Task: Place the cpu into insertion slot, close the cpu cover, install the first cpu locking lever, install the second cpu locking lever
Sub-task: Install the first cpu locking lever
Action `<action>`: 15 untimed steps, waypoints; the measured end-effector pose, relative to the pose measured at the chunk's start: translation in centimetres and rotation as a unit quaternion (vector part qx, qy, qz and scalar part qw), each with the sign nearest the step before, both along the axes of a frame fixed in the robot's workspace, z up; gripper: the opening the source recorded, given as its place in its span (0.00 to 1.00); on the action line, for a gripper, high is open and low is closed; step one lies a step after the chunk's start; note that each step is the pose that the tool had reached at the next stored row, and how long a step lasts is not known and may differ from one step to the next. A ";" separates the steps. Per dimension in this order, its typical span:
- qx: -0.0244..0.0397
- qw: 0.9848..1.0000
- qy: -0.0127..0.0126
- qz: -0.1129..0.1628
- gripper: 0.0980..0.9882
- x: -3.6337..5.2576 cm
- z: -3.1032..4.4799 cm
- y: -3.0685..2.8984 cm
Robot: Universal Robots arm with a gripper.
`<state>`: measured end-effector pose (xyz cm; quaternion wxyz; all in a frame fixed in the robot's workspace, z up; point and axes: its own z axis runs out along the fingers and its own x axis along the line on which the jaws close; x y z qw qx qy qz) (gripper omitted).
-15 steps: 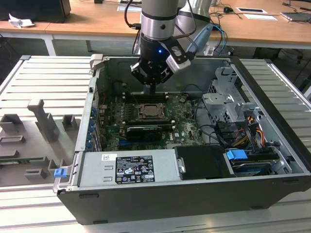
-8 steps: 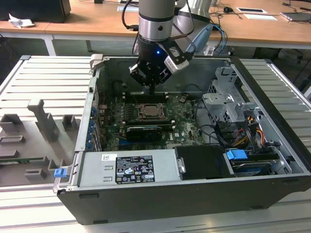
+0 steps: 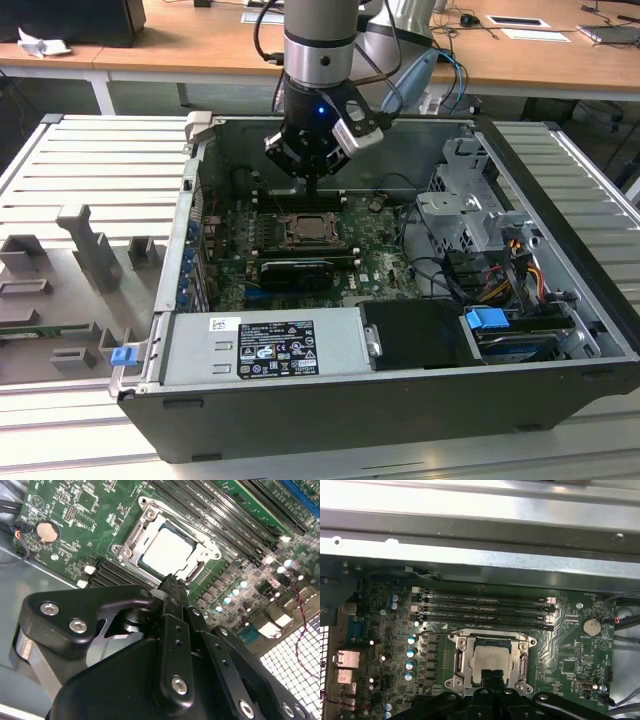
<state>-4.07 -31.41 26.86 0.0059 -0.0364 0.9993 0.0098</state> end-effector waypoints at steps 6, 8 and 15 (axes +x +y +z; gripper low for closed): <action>0.000 1.000 0.000 0.000 0.01 -1.34 -0.03 0.07; 0.000 1.000 0.000 -0.007 0.01 -1.56 -0.09 0.10; 0.001 1.000 -0.001 -0.011 0.01 -5.46 -0.60 0.12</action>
